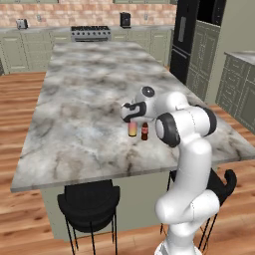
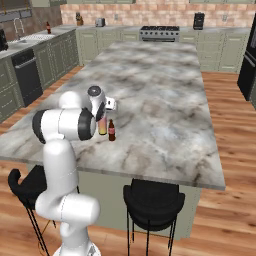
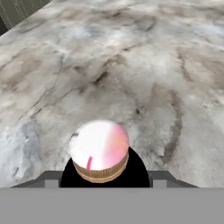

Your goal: Place the large bottle from the dining counter next to the other large bottle outside the sink, and place the small bottle from the dining counter next to the other small bottle inside the sink.

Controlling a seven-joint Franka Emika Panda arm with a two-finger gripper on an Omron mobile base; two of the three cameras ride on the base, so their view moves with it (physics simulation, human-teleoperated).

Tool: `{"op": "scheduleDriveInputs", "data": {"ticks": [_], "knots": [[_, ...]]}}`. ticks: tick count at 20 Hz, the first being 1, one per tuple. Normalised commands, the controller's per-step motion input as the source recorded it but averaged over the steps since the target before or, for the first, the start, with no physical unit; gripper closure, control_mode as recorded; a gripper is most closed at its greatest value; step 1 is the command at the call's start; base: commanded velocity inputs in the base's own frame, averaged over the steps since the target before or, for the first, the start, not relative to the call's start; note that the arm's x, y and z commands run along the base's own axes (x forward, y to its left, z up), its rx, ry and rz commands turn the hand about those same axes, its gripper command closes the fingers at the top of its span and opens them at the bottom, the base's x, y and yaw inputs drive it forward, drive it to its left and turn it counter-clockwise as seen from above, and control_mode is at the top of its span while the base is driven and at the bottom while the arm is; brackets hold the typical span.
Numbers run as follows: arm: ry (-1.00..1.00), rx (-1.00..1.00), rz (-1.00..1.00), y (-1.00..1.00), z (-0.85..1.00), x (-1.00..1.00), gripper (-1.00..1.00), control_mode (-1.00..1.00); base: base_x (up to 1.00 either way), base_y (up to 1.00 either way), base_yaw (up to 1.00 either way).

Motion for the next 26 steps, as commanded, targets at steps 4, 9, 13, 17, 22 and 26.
{"op": "scheduleDriveInputs", "data": {"ticks": [4,9,13,17,22,26], "knots": [[-0.06,0.0,0.0,0.0,0.26,-0.13,1.0,-1.0,0.0,0.0,0.0],[-0.05,0.0,0.0,0.0,0.24,-0.06,1.0,-1.0,0.0,0.0,0.0],[-0.01,0.0,0.0,0.0,0.08,-0.01,1.0,-1.0,0.0,0.0,0.0],[-0.03,0.0,0.0,0.0,0.0,-0.1,1.0,-1.0,0.0,0.0,0.0],[-0.02,0.0,0.0,0.0,0.0,-0.09,1.0,-1.0,0.0,0.0,0.0],[0.0,0.0,0.0,0.0,0.0,0.0,1.0,-1.0,0.0,0.0,0.0]]}}
